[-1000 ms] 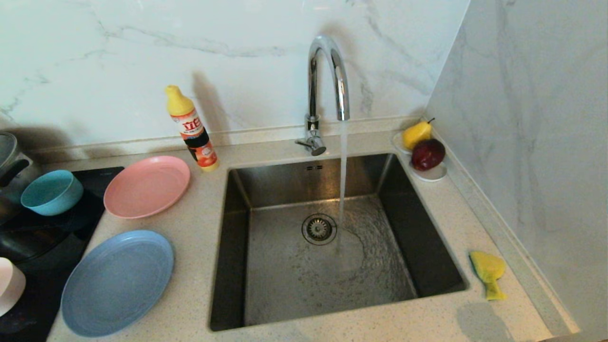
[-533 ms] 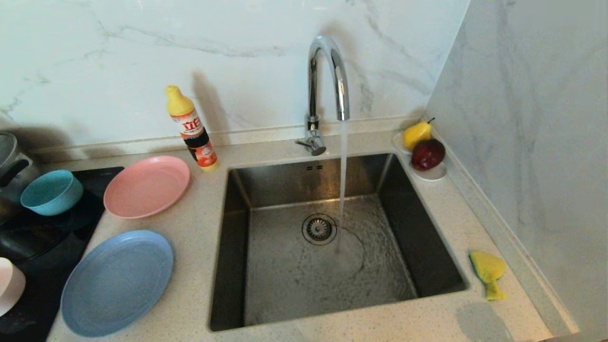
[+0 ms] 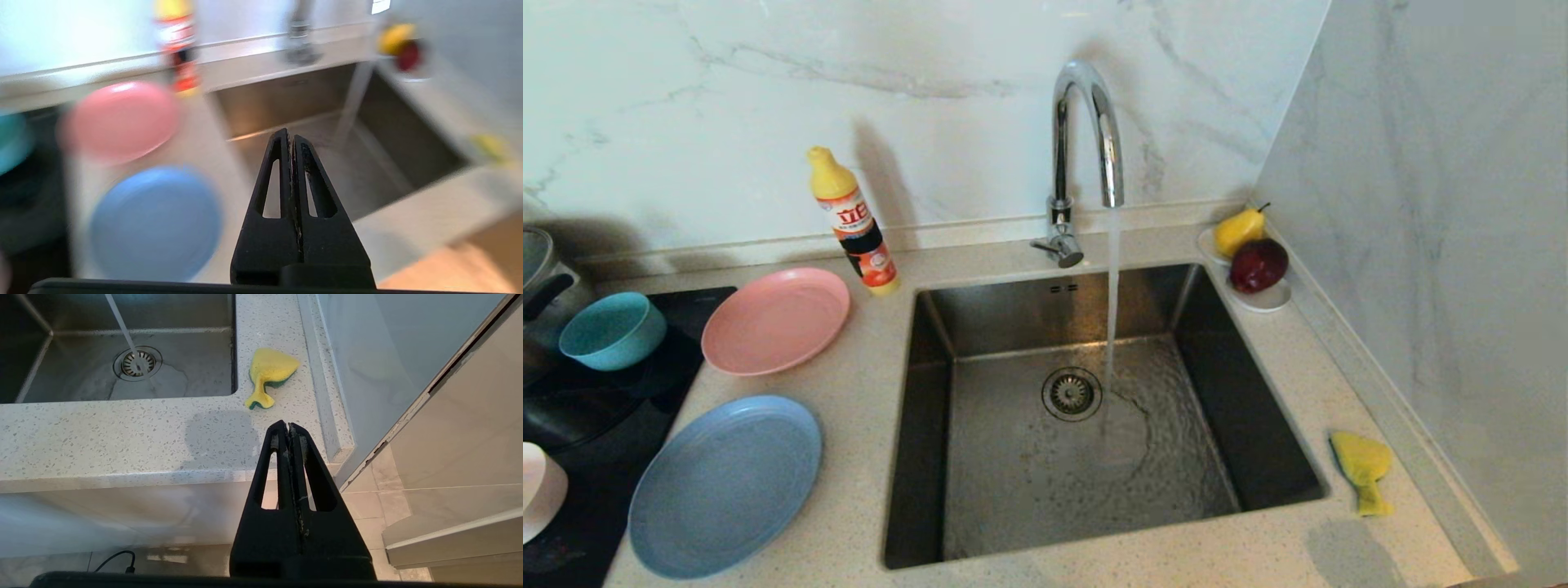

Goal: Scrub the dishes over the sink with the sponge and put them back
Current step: Turn off the faucet

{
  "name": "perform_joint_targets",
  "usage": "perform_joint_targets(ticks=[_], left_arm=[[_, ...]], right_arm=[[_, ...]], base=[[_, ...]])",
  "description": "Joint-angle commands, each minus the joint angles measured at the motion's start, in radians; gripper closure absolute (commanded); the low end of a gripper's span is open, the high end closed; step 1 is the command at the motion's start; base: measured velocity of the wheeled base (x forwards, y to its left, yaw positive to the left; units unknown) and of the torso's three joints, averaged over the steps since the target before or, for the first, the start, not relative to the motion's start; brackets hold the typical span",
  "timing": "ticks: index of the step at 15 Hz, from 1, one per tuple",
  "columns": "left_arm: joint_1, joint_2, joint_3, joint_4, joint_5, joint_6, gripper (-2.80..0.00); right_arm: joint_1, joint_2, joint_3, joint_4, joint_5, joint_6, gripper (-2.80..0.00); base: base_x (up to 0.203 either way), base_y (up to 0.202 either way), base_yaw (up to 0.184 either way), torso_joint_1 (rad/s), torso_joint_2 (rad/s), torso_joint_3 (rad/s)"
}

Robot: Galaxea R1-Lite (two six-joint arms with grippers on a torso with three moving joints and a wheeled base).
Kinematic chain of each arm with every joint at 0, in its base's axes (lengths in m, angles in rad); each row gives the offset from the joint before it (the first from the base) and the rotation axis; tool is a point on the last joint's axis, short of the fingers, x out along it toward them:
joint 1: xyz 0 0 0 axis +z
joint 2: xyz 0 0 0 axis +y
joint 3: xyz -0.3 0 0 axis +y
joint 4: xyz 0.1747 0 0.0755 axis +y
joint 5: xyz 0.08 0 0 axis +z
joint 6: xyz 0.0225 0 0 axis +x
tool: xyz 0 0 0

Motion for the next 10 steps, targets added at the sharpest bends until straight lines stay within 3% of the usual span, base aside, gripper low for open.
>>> perform_joint_targets(ticks=[1,3,5,10], left_arm=[[-0.005,0.401,-0.184,0.002,-0.160,-0.013,0.00],[-0.028,0.607,-0.289,0.001,-0.304,-0.024,0.00],[-0.081,0.793,-0.349,-0.030,-0.383,-0.028,0.00],[-0.189,1.163,-0.401,-0.222,-0.432,-0.039,0.00]], right_arm=[[0.000,0.002,0.000,-0.001,0.001,0.000,0.00],[0.000,0.002,0.000,-0.001,0.001,-0.001,0.00],[0.000,0.002,0.000,-0.001,0.001,-0.001,0.00],[0.000,0.002,0.000,-0.001,-0.001,0.000,0.00]], base=[[0.000,0.000,0.000,0.000,0.00,0.000],[0.000,0.000,0.000,0.000,0.00,0.000],[0.000,0.000,0.000,0.000,0.00,0.000],[0.000,0.000,0.000,0.000,0.00,0.000]])
